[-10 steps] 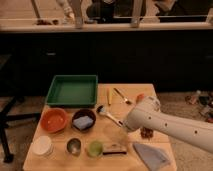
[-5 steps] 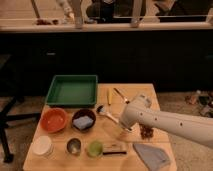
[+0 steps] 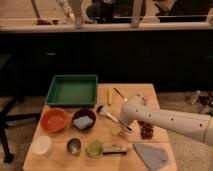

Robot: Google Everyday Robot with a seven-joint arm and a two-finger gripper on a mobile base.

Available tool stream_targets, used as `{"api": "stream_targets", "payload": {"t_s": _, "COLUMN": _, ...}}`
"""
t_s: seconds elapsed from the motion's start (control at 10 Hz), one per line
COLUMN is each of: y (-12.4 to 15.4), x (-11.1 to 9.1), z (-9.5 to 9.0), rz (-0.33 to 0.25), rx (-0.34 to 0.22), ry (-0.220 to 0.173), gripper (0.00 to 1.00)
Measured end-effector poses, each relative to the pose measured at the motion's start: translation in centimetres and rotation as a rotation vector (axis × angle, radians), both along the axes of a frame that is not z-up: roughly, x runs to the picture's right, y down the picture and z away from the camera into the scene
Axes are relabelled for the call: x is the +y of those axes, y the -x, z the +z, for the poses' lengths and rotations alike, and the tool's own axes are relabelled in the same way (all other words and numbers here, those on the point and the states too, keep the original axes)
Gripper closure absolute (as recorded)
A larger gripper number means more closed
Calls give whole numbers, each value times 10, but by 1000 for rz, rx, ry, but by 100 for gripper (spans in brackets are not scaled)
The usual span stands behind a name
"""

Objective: Wipe red bowl with brush

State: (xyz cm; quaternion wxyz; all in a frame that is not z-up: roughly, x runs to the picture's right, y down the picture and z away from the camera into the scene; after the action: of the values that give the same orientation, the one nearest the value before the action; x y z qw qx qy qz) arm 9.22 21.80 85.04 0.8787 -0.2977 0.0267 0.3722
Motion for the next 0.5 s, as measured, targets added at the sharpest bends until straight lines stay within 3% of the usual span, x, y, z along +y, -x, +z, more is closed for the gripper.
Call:
{"api": "stream_targets", "payload": {"t_s": 0.3, "y": -11, "x": 4, "z": 12, "rz": 15, "rx": 11, "ry": 26, "gripper": 23}}
{"api": "stream_targets", "payload": {"t_s": 0.5, "y": -11, "x": 6, "z": 17, "rz": 26, "rx": 5, "ry": 46, "gripper": 40}}
